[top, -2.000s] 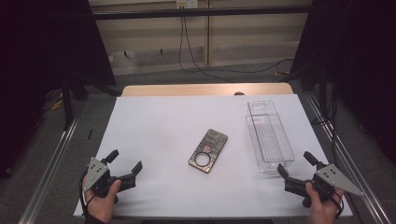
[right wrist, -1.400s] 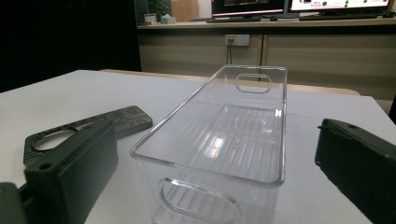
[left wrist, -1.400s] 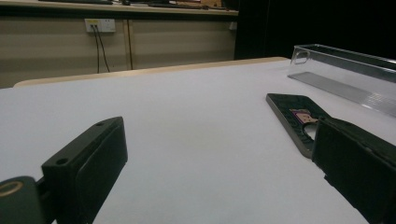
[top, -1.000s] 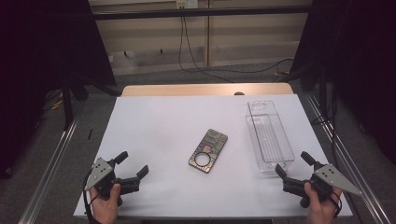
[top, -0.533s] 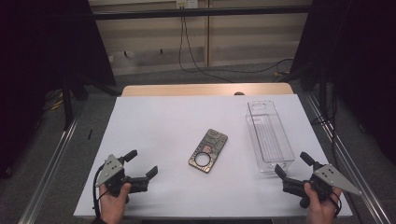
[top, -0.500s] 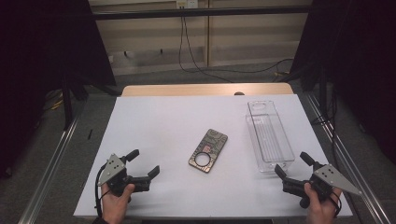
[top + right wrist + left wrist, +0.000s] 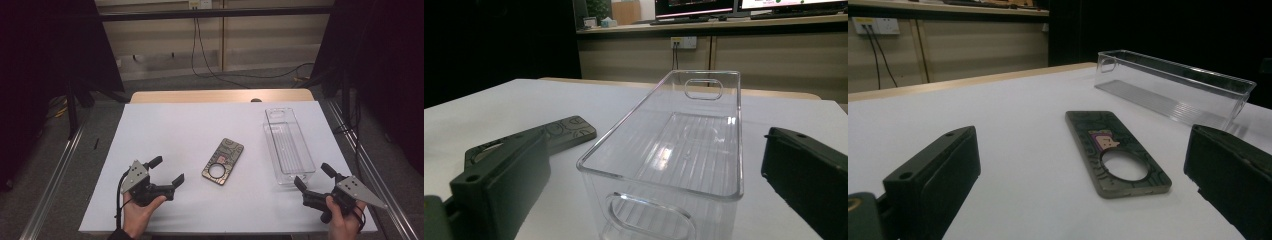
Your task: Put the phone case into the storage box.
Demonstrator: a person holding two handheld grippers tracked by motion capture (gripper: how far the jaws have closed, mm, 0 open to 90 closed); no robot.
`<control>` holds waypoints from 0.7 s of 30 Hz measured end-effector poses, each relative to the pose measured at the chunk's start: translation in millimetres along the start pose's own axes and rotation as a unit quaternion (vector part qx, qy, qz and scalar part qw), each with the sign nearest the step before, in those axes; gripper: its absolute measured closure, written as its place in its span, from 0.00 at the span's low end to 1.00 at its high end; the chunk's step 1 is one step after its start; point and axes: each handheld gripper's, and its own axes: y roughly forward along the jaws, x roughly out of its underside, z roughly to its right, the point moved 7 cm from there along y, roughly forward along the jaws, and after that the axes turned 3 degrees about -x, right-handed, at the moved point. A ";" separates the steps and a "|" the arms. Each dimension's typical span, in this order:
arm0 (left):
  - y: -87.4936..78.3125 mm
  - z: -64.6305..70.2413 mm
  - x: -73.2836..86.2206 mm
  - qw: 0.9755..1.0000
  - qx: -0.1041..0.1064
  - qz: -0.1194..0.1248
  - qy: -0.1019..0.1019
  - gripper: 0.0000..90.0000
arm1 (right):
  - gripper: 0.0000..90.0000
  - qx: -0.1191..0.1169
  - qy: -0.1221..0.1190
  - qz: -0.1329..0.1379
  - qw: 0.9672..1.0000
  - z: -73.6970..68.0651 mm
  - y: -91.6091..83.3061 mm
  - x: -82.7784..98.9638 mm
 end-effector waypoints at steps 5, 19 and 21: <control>7.5 6.3 -1.6 1.000 0.012 0.000 0.004 0.04 | 0.00 -0.001 0.000 0.000 1.000 -0.1 0.0 0.0; 23.5 24.0 -15.1 0.999 0.023 0.016 0.014 0.06 | 0.00 -0.002 -0.002 -0.001 1.000 -0.5 0.3 0.0; 27.4 25.9 -16.1 0.999 0.025 0.017 0.019 0.06 | 0.00 -0.003 -0.002 0.001 1.000 -0.9 0.3 -0.3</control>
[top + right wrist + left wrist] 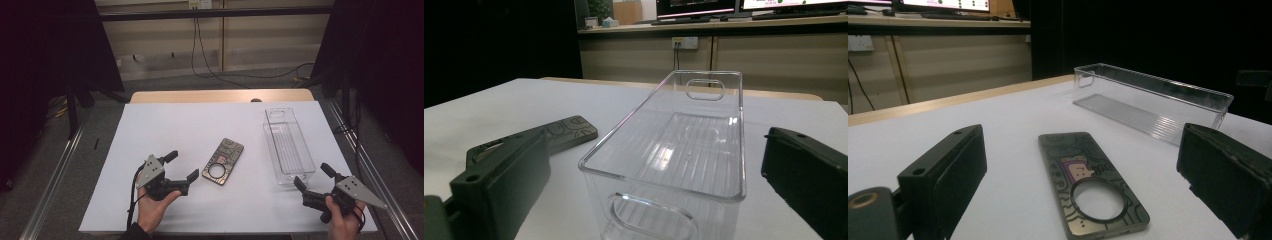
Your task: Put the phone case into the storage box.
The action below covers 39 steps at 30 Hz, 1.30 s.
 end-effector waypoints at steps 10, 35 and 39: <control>19.2 3.3 -8.8 1.000 -0.004 0.009 0.006 0.06 | 0.00 0.000 0.001 -0.001 1.000 0.3 0.2 0.2; 65.1 16.2 -37.0 0.999 0.020 0.017 0.024 0.25 | 0.00 0.000 -0.002 0.000 1.000 0.2 -0.2 0.0; 70.3 20.5 -32.3 0.999 0.036 0.011 0.017 0.34 | 0.00 0.001 -0.003 -0.002 1.000 -0.2 0.3 0.3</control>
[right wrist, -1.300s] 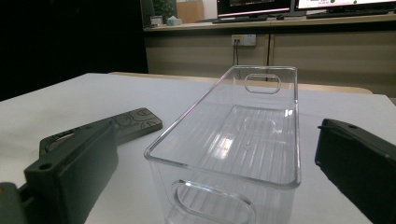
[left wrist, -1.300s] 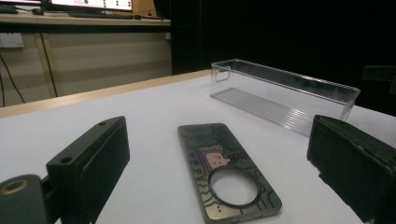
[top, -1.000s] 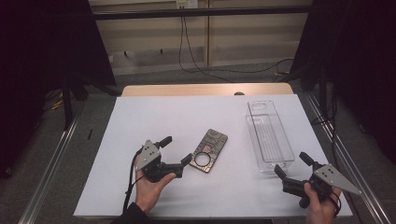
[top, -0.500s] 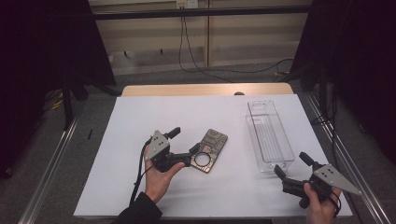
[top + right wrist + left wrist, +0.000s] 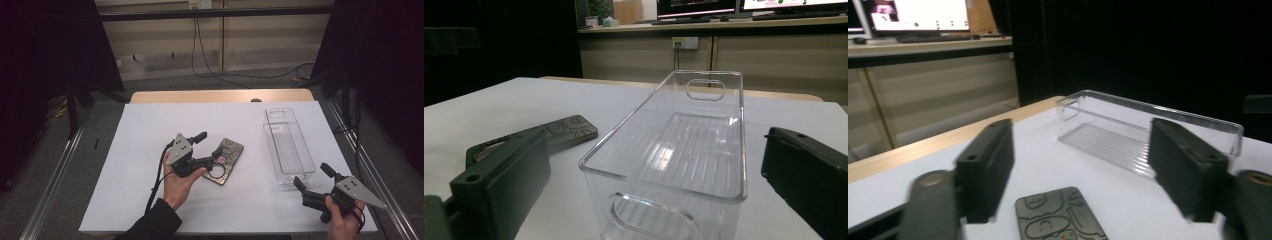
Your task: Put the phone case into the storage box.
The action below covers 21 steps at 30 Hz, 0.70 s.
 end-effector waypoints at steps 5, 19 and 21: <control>1.6 3.0 5.5 1.000 0.020 -0.013 0.005 0.52 | 0.00 -0.001 0.001 -0.001 1.000 0.9 -0.5 0.4; 0.8 5.7 10.8 0.998 0.047 -0.030 -0.009 0.92 | 0.00 -0.005 0.002 0.000 1.000 0.2 -0.7 -0.2; 1.5 7.2 13.7 0.997 0.058 -0.040 -0.010 0.98 | 0.00 -0.004 0.004 0.000 1.000 0.6 -1.0 0.0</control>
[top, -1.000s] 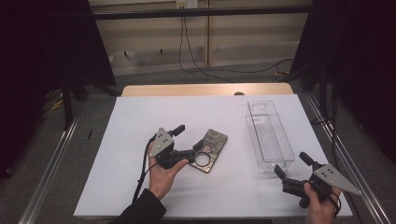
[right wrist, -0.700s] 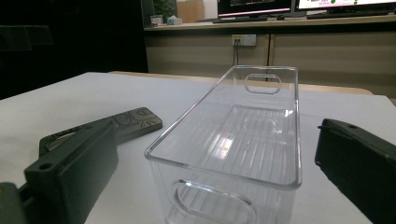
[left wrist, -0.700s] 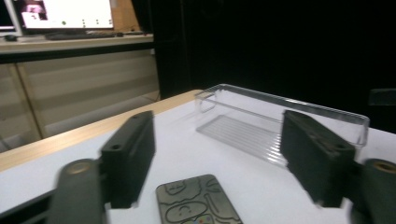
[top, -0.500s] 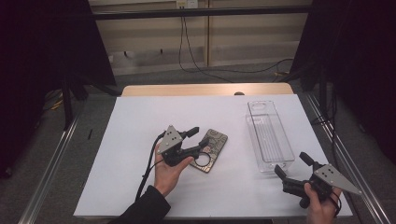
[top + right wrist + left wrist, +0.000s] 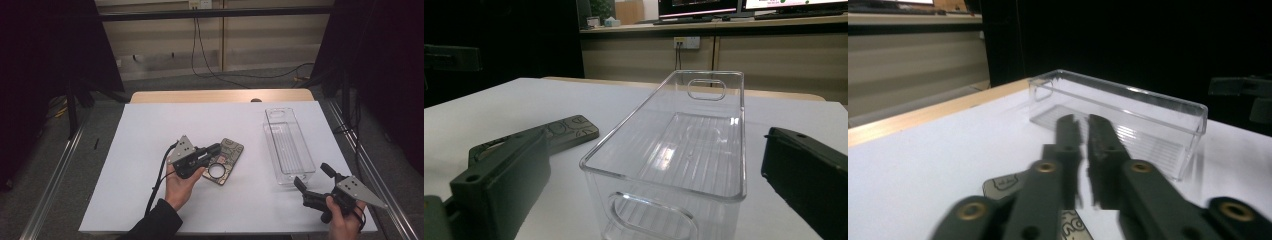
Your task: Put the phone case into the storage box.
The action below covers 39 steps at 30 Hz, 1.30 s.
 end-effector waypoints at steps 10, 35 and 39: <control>4.5 7.1 8.0 0.998 0.035 -0.052 -0.017 1.00 | 0.00 0.000 0.000 0.002 1.000 -0.6 -0.3 -0.5; 21.0 15.5 38.2 0.976 0.054 -0.211 -0.013 1.00 | 0.00 0.001 -0.004 -0.001 1.000 0.1 -0.4 0.2; 28.4 18.2 42.8 0.971 0.057 -0.233 -0.011 1.00 | 0.00 0.001 -0.004 -0.001 1.000 0.2 -0.3 0.4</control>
